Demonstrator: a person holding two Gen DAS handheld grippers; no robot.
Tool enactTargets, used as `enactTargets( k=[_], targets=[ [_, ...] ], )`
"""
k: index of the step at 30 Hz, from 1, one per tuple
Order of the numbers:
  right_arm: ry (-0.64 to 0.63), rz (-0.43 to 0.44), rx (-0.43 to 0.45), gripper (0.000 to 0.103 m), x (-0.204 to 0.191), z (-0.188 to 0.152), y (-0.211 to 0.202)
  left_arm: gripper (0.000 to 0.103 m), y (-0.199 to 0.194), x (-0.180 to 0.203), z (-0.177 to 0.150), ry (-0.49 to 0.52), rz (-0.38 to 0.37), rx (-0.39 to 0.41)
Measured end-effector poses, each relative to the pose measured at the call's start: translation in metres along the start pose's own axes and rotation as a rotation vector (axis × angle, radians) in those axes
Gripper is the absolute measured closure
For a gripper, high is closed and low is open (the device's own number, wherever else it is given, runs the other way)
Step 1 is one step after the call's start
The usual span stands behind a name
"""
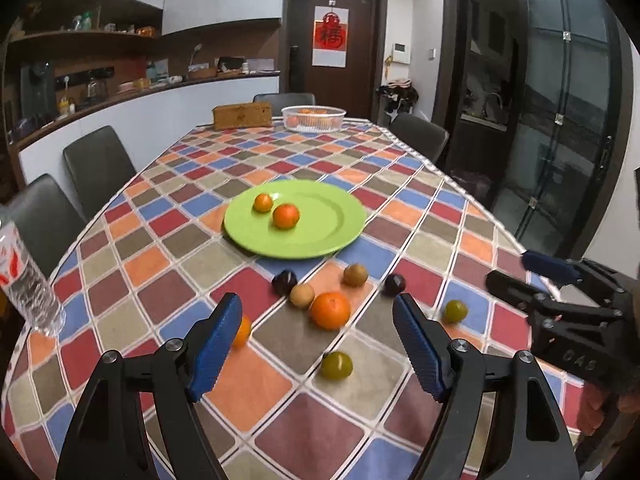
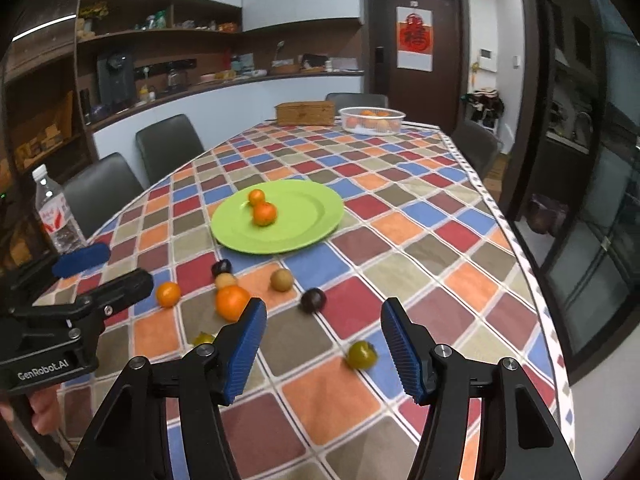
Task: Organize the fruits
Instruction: 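Move both tools back toward the green tomatoes on the cloth, then close the left tool on a green tomato while the right tool grasps a small green fruit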
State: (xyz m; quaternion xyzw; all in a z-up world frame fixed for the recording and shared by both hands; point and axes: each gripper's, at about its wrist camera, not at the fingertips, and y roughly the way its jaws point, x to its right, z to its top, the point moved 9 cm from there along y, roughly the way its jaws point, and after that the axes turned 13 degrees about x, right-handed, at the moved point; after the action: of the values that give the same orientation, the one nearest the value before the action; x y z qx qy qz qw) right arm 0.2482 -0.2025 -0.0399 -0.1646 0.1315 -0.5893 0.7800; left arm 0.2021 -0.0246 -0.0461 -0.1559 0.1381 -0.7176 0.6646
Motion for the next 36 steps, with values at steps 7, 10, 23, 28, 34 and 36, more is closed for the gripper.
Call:
enactTargets(
  k=[7,10,23,28,34,36],
  targets=[
    [0.005,-0.037,-0.055,0.042,0.01,-0.031,0.0,0.026,0.007,0.004,-0.034,0.039,0.003,-0.062],
    [0.037,-0.04,-0.088,0.043,0.016,-0.044,0.005,0.026,0.014,0.007,-0.046,0.035,-0.003,-0.105],
    [0.11,-0.046,-0.19,0.043,0.03,-0.076,0.036,0.034,0.047,0.01,-0.081,0.013,-0.016,-0.24],
    [0.112,-0.051,-0.207,0.045,0.033,-0.079,0.048,0.041,0.055,0.012,-0.085,0.027,-0.025,-0.26],
    [0.101,-0.042,-0.217,0.05,0.034,-0.08,0.06,0.052,0.064,0.013,-0.085,0.017,-0.037,-0.272],
    [0.097,-0.035,-0.218,0.054,0.033,-0.079,0.063,0.056,0.066,0.013,-0.085,0.017,-0.038,-0.274]
  ],
)
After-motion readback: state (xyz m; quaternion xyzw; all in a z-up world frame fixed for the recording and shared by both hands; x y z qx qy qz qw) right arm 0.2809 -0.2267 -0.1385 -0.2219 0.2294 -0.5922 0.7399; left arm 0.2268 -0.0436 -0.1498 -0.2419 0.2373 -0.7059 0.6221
